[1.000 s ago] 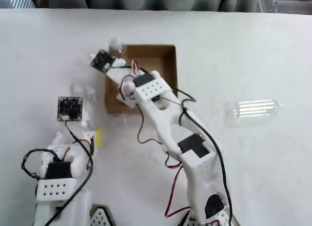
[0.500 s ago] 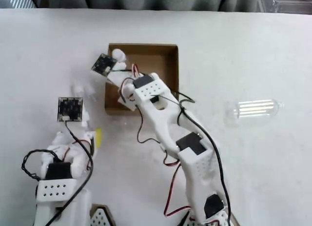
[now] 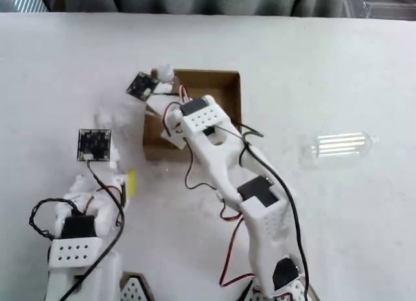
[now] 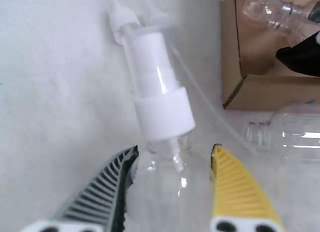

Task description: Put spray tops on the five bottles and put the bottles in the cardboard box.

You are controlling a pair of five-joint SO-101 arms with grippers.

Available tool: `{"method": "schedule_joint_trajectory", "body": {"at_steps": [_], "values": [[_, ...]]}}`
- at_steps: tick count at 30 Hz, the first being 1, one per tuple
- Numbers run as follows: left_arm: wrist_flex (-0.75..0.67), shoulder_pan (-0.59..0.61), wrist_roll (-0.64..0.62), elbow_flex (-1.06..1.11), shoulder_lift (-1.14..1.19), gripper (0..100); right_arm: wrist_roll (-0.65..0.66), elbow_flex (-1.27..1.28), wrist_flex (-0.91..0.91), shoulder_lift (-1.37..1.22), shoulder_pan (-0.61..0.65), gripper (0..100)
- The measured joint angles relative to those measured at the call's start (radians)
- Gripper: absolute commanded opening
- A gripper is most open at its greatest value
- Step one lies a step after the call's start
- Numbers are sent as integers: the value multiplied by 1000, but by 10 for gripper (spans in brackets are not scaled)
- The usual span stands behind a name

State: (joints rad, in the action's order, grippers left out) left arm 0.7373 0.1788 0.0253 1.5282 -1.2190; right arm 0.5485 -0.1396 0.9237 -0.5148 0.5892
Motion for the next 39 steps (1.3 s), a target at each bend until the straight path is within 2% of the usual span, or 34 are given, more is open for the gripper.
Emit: {"method": "schedule_joint_trajectory", "body": {"at_steps": [8,20,39], "values": [[0,0,0,0,2,23,-21,0,32,43,-17,12],[-3,0,0,0,5,23,-21,0,52,44,-14,16],[-23,0,0,2,6,23,-21,-68,282,226,-12,16]]}}
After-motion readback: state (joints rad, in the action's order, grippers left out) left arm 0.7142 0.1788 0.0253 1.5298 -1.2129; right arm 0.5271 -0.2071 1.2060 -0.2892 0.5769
